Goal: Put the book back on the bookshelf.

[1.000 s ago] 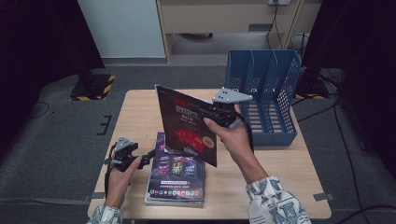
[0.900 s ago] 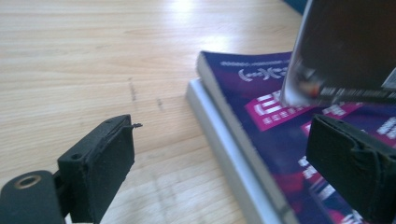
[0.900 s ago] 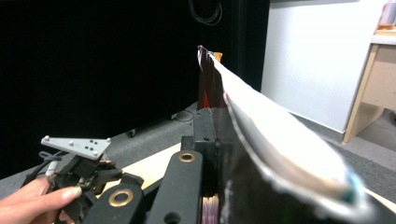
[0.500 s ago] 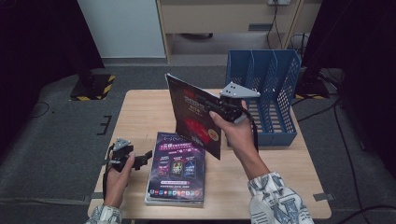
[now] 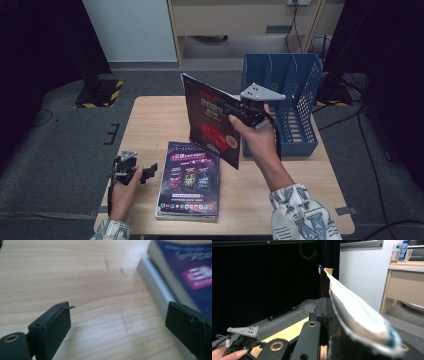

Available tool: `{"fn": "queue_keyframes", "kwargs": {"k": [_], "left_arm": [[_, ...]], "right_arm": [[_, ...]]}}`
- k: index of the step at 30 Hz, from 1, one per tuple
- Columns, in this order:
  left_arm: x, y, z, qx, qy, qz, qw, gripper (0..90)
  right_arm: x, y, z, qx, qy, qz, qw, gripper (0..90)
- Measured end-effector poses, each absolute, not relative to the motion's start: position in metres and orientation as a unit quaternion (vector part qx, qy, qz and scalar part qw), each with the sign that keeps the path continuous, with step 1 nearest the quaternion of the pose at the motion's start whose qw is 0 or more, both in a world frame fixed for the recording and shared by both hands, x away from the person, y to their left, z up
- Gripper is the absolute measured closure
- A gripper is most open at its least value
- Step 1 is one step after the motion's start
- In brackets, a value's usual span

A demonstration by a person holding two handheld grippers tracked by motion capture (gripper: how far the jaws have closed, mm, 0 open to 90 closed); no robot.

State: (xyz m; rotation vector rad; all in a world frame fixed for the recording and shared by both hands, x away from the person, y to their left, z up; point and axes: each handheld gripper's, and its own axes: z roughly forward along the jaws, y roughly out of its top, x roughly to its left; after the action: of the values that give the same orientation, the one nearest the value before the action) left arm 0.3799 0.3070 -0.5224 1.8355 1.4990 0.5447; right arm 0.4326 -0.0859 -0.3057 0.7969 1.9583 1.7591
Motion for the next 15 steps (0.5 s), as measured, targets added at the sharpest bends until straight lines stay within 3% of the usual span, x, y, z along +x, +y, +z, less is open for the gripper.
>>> {"fn": "queue_keyframes", "kwargs": {"k": [15], "left_arm": [[0.381,0.310,-0.535,0.730,0.570,0.234,0.295,4.4]], "right_arm": [[0.432,-0.103,-0.283,0.297,0.686,0.633,0.201,87.0]]}}
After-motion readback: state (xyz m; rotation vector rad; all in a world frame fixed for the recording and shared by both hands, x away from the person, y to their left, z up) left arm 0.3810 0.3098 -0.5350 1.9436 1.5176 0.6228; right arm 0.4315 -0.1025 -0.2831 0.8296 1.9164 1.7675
